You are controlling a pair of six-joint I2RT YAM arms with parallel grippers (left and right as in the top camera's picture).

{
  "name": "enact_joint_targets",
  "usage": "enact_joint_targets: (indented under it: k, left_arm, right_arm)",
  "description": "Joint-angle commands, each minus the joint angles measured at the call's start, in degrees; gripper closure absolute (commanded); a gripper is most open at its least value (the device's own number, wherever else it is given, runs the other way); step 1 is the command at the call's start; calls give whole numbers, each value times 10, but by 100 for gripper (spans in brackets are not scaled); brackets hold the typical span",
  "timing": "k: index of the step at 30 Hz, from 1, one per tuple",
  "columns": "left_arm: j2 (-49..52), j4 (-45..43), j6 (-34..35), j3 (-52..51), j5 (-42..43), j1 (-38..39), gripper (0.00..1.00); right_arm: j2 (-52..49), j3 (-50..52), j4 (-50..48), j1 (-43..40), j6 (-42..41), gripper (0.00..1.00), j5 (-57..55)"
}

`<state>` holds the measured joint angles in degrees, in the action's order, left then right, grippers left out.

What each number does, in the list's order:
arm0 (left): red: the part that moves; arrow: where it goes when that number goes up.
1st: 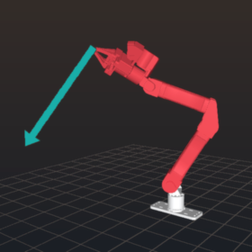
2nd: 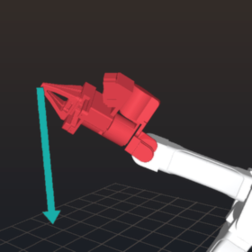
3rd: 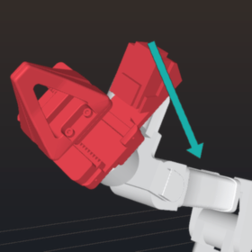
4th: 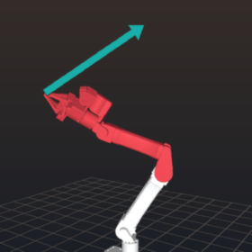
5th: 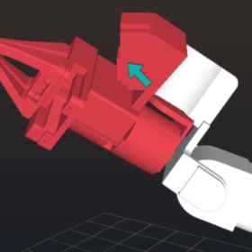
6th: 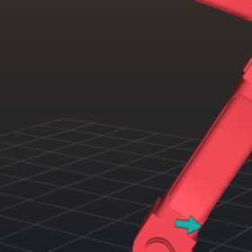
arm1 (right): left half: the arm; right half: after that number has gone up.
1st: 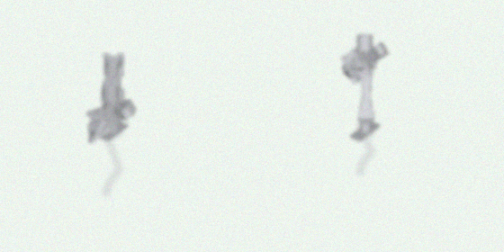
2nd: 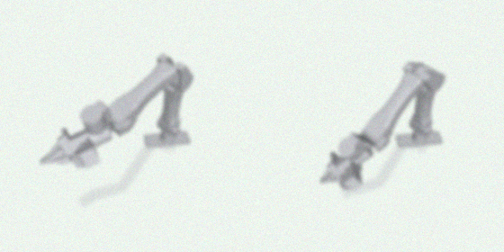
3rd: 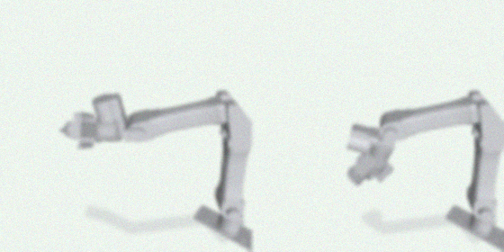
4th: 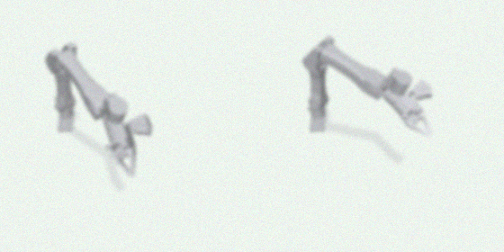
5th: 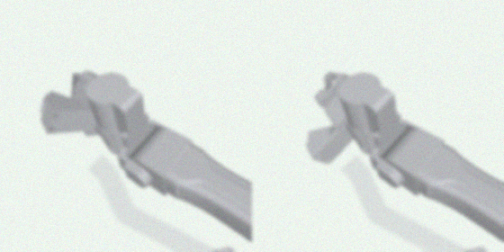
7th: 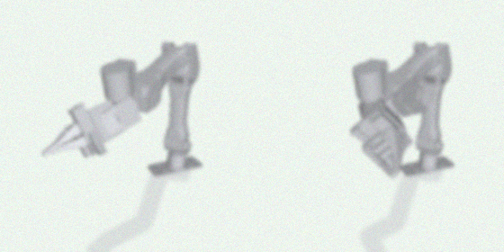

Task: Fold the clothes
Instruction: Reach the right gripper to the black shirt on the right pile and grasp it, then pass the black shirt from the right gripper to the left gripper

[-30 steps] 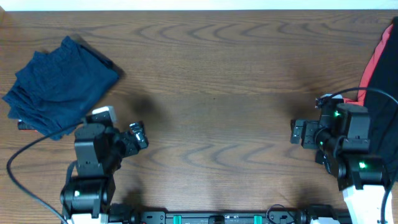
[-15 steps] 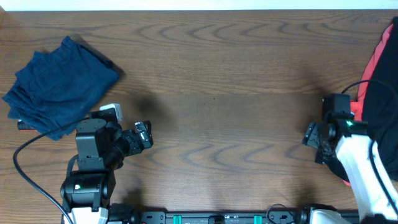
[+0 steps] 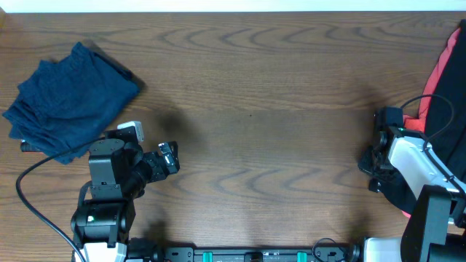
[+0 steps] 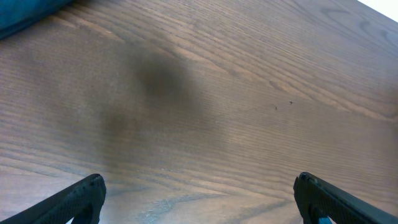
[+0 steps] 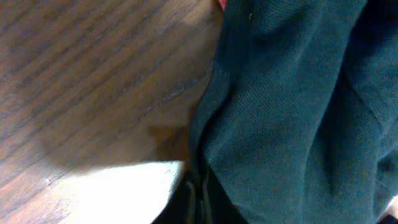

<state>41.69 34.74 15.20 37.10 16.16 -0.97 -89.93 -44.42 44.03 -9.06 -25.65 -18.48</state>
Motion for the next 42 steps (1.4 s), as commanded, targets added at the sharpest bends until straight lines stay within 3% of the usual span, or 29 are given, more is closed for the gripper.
enact_joint_targets:
  k: [1, 4, 9, 12, 15, 18, 22, 25, 27, 29, 30, 31, 36, 39, 42]
  left_arm:
    - [0, 1, 3, 11, -3, -2, 2]
    - [0, 0, 3, 11, -3, -2, 2]
    - [0, -4, 3, 11, -3, -2, 2]
    - [0, -13, 3, 11, -3, -2, 2]
    - [0, -22, 3, 11, -3, -2, 2]
    - [0, -23, 3, 11, -3, -2, 2]
    - [0, -22, 3, 11, -3, -2, 2]
    - [0, -22, 3, 11, -3, -2, 2]
    - [0, -23, 3, 11, -3, -2, 2]
    - [0, -23, 3, 11, -3, -2, 2]
    - [0, -23, 3, 11, -3, -2, 2]
    - [0, -23, 3, 11, -3, -2, 2]
    - [0, -30, 3, 11, -3, -2, 2]
    - [1, -59, 3, 11, -3, -2, 2]
    - [6, -101, 15, 11, 4, -2, 2]
  right_arm:
    - [0, -1, 0, -11, -7, 99, -5]
    - [25, -30, 29, -36, -7, 99, -5]
    - [111, -183, 97, -108, 30, 99, 56]
    - [145, -300, 60, -114, 142, 99, 247]
    - [152, -403, 13, -68, 244, 99, 497]
    - [148, -448, -19, 34, 299, 99, 589]
    - [129, -442, -15, 189, 343, 99, 508]
    - [96, -435, 1, 255, 343, 99, 415]
    - [69, -434, 12, 278, 343, 92, 390]
    - [40, -434, 19, 289, 342, 61, 372]
    - [29, -434, 21, 290, 337, 40, 361]
    - [21, -434, 21, 289, 318, 29, 342]
    - [24, -434, 38, 250, 161, 18, 179]
    - [36, -434, 96, 198, 66, 9, 83]
    - [32, -429, 167, 130, 49, 18, 58]
